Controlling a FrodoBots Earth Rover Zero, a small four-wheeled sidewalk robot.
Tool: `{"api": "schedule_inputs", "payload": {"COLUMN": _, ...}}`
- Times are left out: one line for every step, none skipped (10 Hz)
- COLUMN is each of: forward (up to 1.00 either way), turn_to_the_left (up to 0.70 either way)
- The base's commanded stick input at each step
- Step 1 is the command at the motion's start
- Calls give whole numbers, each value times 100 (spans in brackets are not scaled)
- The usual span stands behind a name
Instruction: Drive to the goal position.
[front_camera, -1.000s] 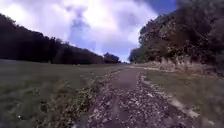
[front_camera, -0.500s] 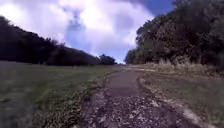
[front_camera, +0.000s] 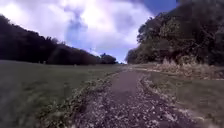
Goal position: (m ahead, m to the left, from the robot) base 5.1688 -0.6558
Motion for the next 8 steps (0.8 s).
{"api": "schedule_inputs", "payload": {"forward": 85, "turn_to_the_left": 0}}
{"api": "schedule_inputs", "payload": {"forward": 85, "turn_to_the_left": 0}}
{"api": "schedule_inputs", "payload": {"forward": 85, "turn_to_the_left": 0}}
{"api": "schedule_inputs", "payload": {"forward": 85, "turn_to_the_left": 0}}
{"api": "schedule_inputs", "payload": {"forward": 85, "turn_to_the_left": 0}}
{"api": "schedule_inputs", "payload": {"forward": 85, "turn_to_the_left": -7}}
{"api": "schedule_inputs", "payload": {"forward": 85, "turn_to_the_left": -14}}
{"api": "schedule_inputs", "payload": {"forward": 85, "turn_to_the_left": -25}}
